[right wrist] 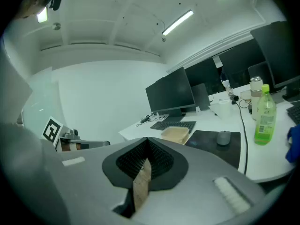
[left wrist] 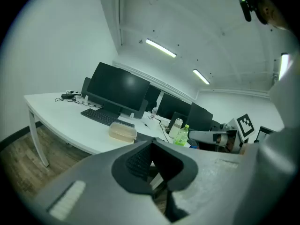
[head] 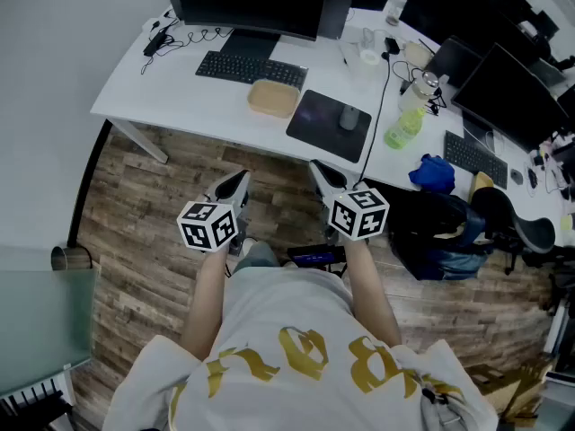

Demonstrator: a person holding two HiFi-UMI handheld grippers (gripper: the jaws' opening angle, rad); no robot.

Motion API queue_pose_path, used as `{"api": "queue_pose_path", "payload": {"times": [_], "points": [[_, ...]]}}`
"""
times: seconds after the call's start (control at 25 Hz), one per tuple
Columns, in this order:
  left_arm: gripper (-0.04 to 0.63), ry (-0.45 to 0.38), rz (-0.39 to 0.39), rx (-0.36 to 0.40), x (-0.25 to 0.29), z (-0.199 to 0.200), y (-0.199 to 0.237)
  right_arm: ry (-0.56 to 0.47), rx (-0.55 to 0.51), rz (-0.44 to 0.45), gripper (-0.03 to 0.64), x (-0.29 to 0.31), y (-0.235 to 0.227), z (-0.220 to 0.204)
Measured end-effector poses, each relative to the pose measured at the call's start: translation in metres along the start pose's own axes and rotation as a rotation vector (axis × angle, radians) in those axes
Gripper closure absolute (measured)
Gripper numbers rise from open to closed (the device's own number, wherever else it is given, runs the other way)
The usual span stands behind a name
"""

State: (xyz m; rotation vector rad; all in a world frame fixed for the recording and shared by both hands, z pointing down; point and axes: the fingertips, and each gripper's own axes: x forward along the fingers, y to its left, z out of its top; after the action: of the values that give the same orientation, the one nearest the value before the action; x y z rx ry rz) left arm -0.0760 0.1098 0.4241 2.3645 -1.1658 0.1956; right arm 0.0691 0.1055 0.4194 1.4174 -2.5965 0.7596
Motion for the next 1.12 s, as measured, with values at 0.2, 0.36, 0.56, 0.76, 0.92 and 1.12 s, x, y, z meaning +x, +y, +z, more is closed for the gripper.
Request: {"api": "queue_pose_path", "payload": {"times": [0.2, 0.36, 0.56, 0.76, 0.92, 1.12], "points": [[0.595, 0.013, -0.009, -0.01, 0.009, -0.004, -0.004, -0.015, 0.015, 0.016, 0.592, -0.009, -0.001, -0.002], [0.595, 0.017, 0.016, -0.012, 0.018, -0.004, 0.002, -0.032, 0.035, -0.006, 0.591, -0.008, -0.015, 0.0], [0.554, -0.013, 0.092, -0.041, 0.032, 0.003, 0.037, -0.039, 0.061, -0.036, 0.563, 0.013, -0.04, 0.006], [0.497, -0.039, 0.128, -0.123, 0.065, 0.013, 0.084, 0.004, 0.077, -0.056, 0.474, 0.058, -0.072, 0.012], [0.497, -0.019, 0.144, -0.182, 0.107, 0.02, 0.128, 0.054, 0.089, -0.067, 0.457, 0.108, -0.105, 0.017], [0.497, 0.05, 0.151, -0.238, 0.16, 0.03, 0.174, 0.133, 0.125, -0.094, 0.456, 0.168, -0.141, 0.026]]}}
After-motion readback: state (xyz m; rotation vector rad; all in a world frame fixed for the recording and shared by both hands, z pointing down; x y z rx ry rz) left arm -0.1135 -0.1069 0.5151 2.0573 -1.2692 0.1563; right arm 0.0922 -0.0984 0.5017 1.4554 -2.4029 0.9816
